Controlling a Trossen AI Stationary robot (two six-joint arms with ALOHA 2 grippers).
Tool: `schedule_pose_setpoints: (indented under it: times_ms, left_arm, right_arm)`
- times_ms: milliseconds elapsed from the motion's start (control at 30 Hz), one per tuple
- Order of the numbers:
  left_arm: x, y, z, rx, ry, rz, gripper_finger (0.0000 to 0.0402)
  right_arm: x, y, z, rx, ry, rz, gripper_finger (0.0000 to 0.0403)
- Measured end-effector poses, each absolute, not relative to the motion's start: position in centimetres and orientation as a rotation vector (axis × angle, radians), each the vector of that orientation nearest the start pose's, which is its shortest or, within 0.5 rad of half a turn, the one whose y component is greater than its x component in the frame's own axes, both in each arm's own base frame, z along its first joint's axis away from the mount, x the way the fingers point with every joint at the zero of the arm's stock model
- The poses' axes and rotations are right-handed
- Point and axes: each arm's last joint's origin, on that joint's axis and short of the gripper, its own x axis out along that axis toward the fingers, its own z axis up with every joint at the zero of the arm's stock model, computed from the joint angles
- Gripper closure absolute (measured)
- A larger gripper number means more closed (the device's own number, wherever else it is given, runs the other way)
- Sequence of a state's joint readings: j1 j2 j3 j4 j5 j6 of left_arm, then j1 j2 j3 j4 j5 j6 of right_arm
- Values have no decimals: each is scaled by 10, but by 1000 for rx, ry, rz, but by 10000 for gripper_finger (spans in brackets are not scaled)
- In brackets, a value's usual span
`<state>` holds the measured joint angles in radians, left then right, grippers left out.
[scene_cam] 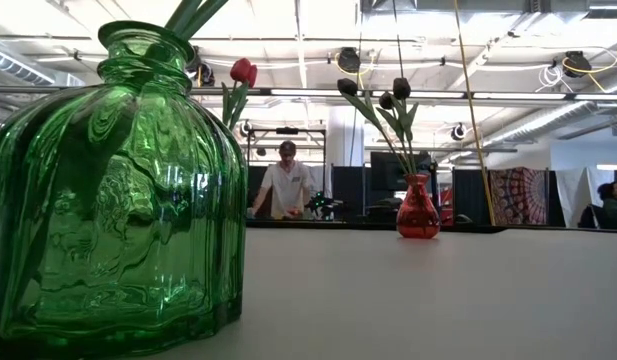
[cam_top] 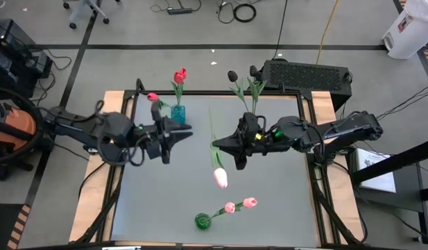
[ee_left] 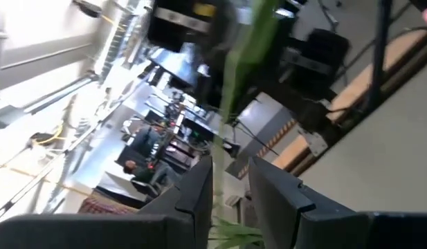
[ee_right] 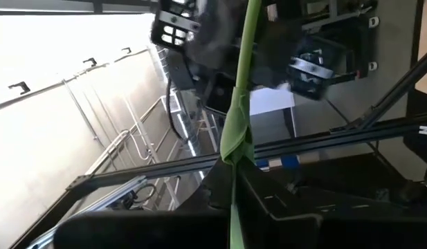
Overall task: Sort flowers into vase by color
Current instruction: Put the pink tulip into the green vase
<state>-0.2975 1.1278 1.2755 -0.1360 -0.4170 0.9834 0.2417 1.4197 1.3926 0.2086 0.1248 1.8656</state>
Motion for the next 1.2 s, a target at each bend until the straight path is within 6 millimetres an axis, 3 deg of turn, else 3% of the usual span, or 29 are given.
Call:
schedule_pose_setpoints:
  times_ms: [433,1200]
  left_arm:
    - [262,-73,422,1052,62,125,300]
    - [271,-75,420,1040,35,145,300]
  right_arm:
    - [312,80,435,1882,-2,257,403]
    - [313,83,433,1891,14,256,403]
